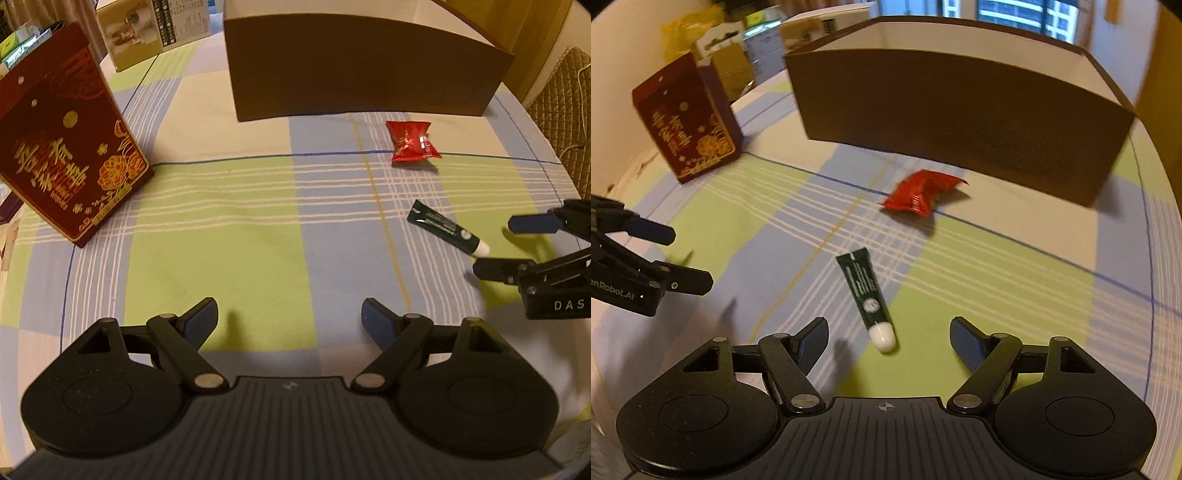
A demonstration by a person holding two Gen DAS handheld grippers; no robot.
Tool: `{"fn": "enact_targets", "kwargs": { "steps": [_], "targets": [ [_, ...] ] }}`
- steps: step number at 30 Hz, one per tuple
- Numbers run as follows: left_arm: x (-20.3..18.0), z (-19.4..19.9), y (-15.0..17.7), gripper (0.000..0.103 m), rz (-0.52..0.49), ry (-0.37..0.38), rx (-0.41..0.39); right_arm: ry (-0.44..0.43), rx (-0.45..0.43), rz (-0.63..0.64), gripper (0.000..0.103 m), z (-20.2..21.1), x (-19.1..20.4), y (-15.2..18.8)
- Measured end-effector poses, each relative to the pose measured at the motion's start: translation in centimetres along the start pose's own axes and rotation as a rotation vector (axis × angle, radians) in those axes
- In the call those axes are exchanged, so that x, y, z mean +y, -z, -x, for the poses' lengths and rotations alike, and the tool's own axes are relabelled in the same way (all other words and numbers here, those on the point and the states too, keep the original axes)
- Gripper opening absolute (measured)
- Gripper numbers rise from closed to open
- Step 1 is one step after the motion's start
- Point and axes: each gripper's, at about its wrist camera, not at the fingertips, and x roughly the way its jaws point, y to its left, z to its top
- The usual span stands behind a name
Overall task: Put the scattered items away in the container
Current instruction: 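Grasp the dark green tube with the right tool while the left tool grasps the red packet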
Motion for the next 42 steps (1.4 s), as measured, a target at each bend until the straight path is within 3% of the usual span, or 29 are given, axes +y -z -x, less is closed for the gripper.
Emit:
{"fn": "enact_targets", "kwargs": {
  "steps": [2, 3, 4, 8, 9, 10, 11, 17, 26, 37, 42],
  "targets": [
    [0.2, -0.1, 0.1, 0.082, 0.004, 0.0, 0.003, 0.008, -0.01, 0.03, 0.077, -0.3, 0.4, -0.2],
    [0.3, -0.1, 0.1, 0.082, 0.005, 0.001, 0.003, 0.005, -0.009, 0.043, 0.059, -0.5, 0.5, -0.4],
    [0.4, -0.1, 0.1, 0.082, 0.007, 0.001, 0.003, -0.003, -0.001, 0.05, 0.047, -0.8, 0.6, -0.5],
    [0.7, -0.4, 0.1, 0.082, 0.014, 0.002, 0.008, 0.008, 0.013, 0.053, 0.047, -1.5, 0.5, -0.6],
    [0.8, -0.4, 0.1, 0.082, 0.016, 0.002, 0.009, 0.012, 0.013, 0.06, 0.041, -1.6, 0.6, -0.5],
    [0.9, -0.4, 0.1, 0.082, 0.017, 0.002, 0.01, 0.019, 0.011, 0.074, 0.024, -1.5, 0.7, -0.4],
    [0.9, -0.4, 0.1, 0.082, 0.018, 0.004, 0.01, 0.027, 0.013, 0.087, 0.02, -1.5, 0.7, -0.3],
    [0.7, -0.6, 0.0, 0.082, 0.011, 0.012, 0.014, 0.054, 0.033, 0.036, 0.018, -0.4, -0.6, 0.6],
    [-1.7, -1.1, -1.4, 0.077, -0.053, 0.075, -0.006, 0.159, 0.02, -0.204, 0.018, 2.7, -6.9, 2.8],
    [-6.1, -3.2, -10.5, 0.074, -0.184, 0.213, -0.128, 0.137, -0.011, -0.281, 0.018, 3.2, -8.0, 3.2],
    [-7.6, -5.6, -13.0, 0.073, -0.172, 0.21, -0.134, 0.124, -0.029, -0.299, 0.018, 3.4, -8.2, 3.6]
  ]
}}
